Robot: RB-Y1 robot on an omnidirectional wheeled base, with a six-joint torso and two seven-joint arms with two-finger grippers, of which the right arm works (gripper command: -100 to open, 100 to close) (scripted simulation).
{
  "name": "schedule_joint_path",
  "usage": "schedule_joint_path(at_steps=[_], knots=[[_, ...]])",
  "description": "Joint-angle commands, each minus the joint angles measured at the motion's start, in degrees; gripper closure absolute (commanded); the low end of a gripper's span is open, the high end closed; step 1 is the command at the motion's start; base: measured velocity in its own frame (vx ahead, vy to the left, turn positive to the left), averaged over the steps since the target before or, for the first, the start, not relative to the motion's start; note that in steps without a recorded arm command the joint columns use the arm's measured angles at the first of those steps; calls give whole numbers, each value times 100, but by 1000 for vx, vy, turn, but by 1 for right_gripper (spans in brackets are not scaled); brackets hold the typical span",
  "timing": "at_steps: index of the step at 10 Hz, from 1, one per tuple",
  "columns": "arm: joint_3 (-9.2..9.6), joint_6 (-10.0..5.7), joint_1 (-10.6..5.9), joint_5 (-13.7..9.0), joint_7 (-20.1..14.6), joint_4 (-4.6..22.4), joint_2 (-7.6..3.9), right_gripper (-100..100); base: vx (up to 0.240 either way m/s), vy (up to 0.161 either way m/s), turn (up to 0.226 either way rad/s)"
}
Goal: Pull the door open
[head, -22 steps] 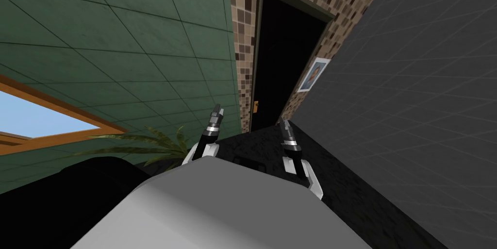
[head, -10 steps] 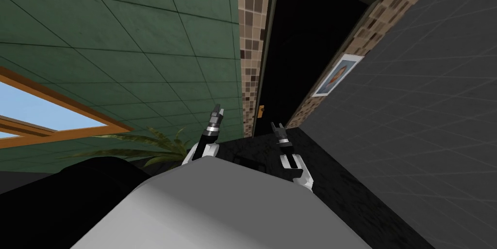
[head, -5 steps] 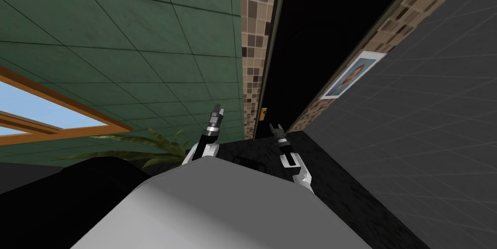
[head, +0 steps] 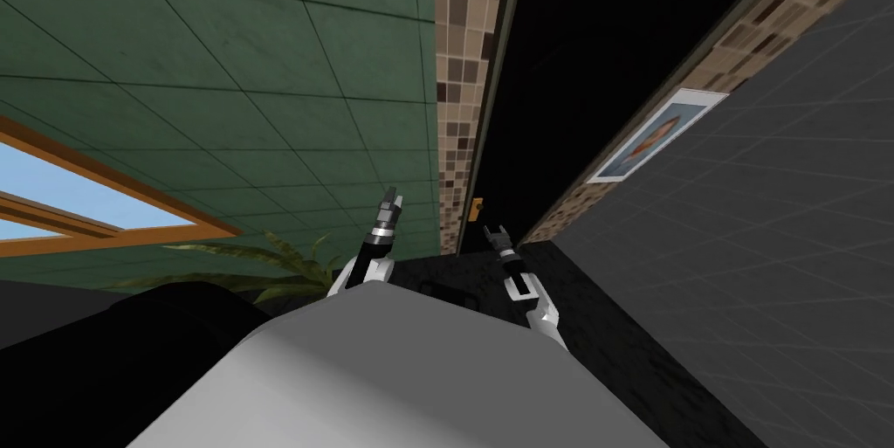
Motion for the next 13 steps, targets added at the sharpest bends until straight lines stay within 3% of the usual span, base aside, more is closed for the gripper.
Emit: schedule_joint_path(at_steps=[1,3,4,5,13], knots=[[11,31,-89,102,122,188,-37,-100,107,-14,74],[19,57,-197,216,259,417,-76,-100,130,-15,84],[14,48,-191,185,218,379,-66,-100,49,-7,10],[-170,86,-288,169,362,498,31,-100,26,1,235],[-1129,270,-741,60,1047,1039,540,-100,30,-16,222]])
